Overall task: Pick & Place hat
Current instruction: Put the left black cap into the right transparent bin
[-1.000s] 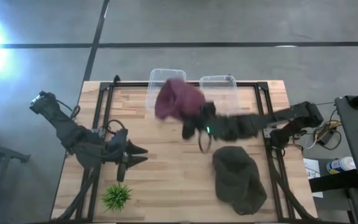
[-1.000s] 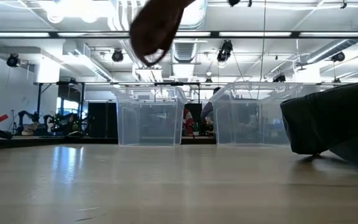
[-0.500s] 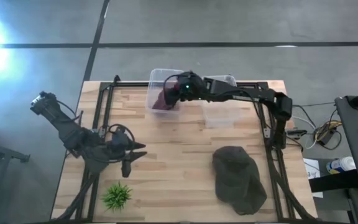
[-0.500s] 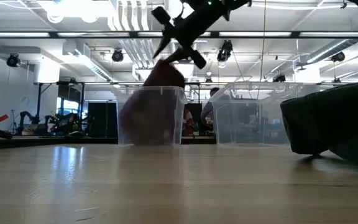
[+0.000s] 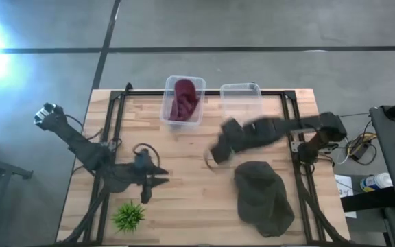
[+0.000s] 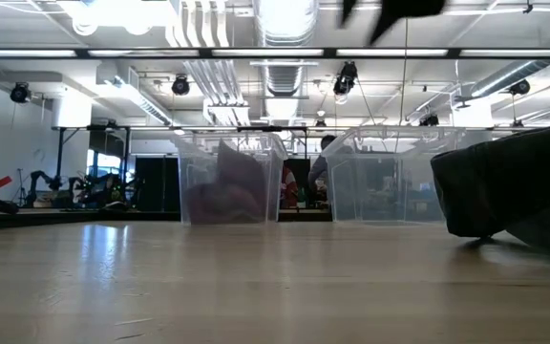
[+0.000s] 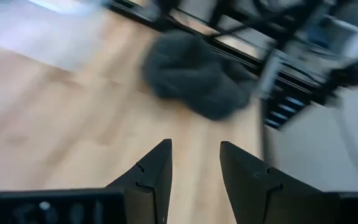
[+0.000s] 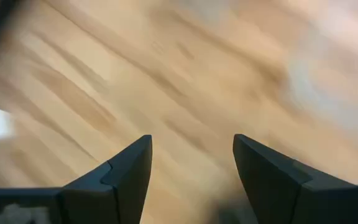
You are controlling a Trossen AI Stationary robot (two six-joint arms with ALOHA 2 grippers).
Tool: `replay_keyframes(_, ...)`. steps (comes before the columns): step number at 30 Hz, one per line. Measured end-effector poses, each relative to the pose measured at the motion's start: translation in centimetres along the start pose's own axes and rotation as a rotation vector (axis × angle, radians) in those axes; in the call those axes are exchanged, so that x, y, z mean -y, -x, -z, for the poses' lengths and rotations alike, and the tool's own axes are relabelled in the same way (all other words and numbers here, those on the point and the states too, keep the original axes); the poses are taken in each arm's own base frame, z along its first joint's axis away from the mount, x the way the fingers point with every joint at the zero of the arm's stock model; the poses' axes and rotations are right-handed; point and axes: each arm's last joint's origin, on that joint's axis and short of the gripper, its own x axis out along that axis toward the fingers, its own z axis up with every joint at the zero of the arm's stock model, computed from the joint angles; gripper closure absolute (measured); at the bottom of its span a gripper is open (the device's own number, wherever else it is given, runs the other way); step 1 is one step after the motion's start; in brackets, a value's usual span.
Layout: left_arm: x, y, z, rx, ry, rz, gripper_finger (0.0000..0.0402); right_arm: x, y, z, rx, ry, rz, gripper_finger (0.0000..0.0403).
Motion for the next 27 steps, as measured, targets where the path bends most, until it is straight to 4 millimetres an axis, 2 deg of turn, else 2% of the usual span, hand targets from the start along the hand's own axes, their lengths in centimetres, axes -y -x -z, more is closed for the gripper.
replay_keyframes(6, 1.3, -5.2, 0.6, -0.046, -0.001, 0.232, 0.0273, 0.4, 1.6, 9.6, -0.101, -0.193, 0.136, 0.0188)
replay_keyframes(9, 1.4, -8.1, 1.1, -0.08, -0.008, 0.246, 0.0273, 0.7, 1.4, 12.9, -0.134, -0.275, 0.172, 0.0188)
replay_keyframes(14, 1.3, -12.2, 1.4, -0.122, -0.044, 0.189, 0.0273, 1.6, 1.0, 17.3, -0.161, -0.369, 0.24, 0.0188)
replay_keyframes(18, 2.2, -14.7, 0.7, -0.12, -0.185, 0.204, 0.0273, 2.3, 0.8, 19.8, -0.167, -0.362, 0.274, 0.0188)
replay_keyframes(21, 3.1, -16.1, -0.1, -0.135, -0.265, 0.196, 0.0273, 3.0, 0.2, 20.5, -0.15, -0.343, 0.299, 0.0188)
replay_keyframes(24, 3.9, -16.5, -0.8, -0.195, -0.29, 0.162, 0.0273, 3.4, -1.1, 20.3, -0.111, -0.34, 0.313, 0.0188)
replay_keyframes(27, 4.4, -16.1, -1.1, -0.275, -0.327, 0.122, 0.0273, 3.4, -3.3, 19.3, -0.056, -0.345, 0.273, 0.0188)
